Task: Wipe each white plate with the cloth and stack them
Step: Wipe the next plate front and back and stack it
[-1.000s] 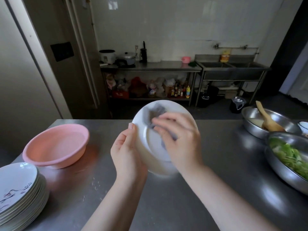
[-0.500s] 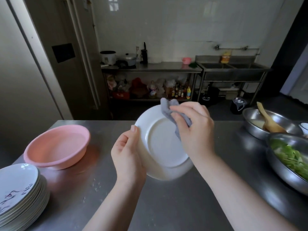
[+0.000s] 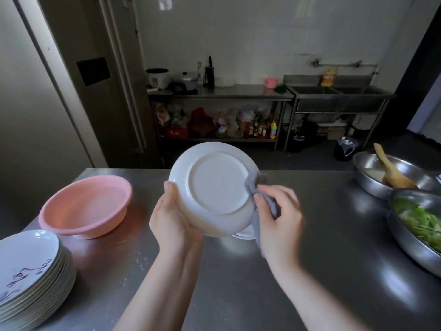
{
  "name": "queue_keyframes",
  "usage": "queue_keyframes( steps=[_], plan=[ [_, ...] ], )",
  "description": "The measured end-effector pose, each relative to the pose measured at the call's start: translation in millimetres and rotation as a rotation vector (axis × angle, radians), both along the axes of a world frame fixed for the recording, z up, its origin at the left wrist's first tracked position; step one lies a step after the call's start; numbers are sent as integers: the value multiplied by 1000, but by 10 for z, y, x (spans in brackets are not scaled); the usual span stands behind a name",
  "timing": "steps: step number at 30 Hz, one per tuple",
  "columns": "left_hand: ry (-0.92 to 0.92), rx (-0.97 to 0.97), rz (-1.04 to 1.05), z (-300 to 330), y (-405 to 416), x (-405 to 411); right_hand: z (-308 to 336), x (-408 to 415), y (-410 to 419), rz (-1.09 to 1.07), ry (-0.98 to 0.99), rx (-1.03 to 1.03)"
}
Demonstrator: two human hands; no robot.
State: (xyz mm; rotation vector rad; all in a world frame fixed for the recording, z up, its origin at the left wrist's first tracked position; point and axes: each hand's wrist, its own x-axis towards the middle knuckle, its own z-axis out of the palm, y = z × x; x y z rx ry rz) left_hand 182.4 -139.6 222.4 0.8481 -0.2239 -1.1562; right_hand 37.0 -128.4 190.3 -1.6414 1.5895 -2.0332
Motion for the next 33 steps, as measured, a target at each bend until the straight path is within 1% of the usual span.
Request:
queue_keyframes(
  steps=[3,7,10,12,14,16,17,20,22,25,27,29,31,33],
  plan=[
    [26,46,-3,6,-2,-82,-196,194,107,23,50,-65],
    [39,39,-54,-50,-35,-178,-211,324,84,77,239,-116],
    [27,40,-72,-120,-81,-190,-210,292,3,120,310,-116],
    [-27,35,-47,-200,-147,-172,-229,208,-41,184,276,-58],
    [-126,25,-15,-289,-216,-154,-272,50,-70,197,117,23],
    [-284,39,7,-413,-267,-121,-377,-159,-95,127,-14,76],
    [-376,34,17,-496,-293,-101,-449,-266,-96,80,-34,104],
    [-674,-96,32,-711,-427,-84,-676,-506,-84,-19,-71,202],
    [-928,-197,-4,-790,-576,-161,-809,-612,-89,-68,-111,228],
    [-1376,-323,-71,-913,-855,-331,-924,-728,-142,-101,-139,257],
    [-1626,-419,-62,-1044,-1033,-425,-973,-775,-178,-99,-143,293],
    [-1775,-566,-22,-1220,-1196,-489,-1021,-812,-206,-104,-141,320],
    [-1857,-718,7,-1368,-1324,-548,-1064,-857,-228,-112,-145,344],
    [-1912,-824,7,-1506,-1424,-593,-1107,-904,-249,-117,-153,372]
  ],
)
